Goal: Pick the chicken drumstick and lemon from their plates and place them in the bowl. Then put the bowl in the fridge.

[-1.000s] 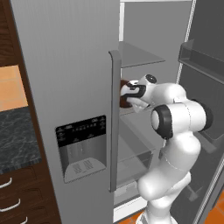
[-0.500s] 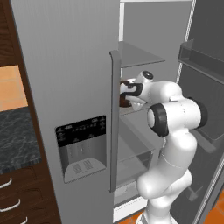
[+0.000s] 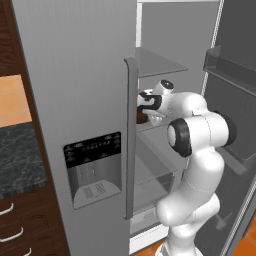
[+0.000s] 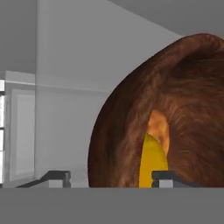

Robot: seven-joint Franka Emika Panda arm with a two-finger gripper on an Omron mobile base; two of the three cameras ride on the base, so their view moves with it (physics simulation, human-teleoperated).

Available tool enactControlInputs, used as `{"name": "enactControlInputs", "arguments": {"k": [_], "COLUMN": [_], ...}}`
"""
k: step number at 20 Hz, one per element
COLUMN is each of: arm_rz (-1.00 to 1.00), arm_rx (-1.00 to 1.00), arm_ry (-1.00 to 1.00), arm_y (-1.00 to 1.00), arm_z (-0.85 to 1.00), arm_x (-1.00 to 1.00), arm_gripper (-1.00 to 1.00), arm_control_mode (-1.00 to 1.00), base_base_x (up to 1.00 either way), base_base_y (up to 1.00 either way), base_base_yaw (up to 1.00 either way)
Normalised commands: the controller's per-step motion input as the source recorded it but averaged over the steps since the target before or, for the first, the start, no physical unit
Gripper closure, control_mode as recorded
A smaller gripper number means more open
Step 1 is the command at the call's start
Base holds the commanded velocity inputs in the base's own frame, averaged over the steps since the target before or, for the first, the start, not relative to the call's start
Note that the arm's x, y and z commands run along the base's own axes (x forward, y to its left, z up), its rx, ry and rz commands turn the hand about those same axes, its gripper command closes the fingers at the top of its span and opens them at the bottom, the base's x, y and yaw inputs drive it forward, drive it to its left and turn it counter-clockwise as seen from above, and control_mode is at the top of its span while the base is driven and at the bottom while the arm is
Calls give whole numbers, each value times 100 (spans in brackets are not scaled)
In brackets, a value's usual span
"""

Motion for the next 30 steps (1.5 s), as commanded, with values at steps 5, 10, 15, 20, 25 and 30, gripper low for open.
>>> {"name": "enactControlInputs", "arguments": {"k": [5, 10, 15, 20, 25, 30], "arm_rz": [2, 0, 0, 2, 3, -1], "arm_rx": [0, 0, 0, 0, -1, -1], "arm_ry": [-6, -4, -1, 0, -11, -9], "arm_y": [6, 0, 0, -1, -1, 2], "arm_z": [7, 10, 59, 52, 30, 9], "arm_x": [-48, -60, -53, -99, -100, -100], "arm_gripper": [-100, -100, -100, -100, -100, -100], "arm_control_mode": [-100, -100, -100, -100, -100, -100], "base_base_x": [0, 0, 0, 0, 0, 0], "base_base_y": [0, 0, 0, 0, 0, 0], "base_base_yaw": [0, 0, 0, 0, 0, 0]}}
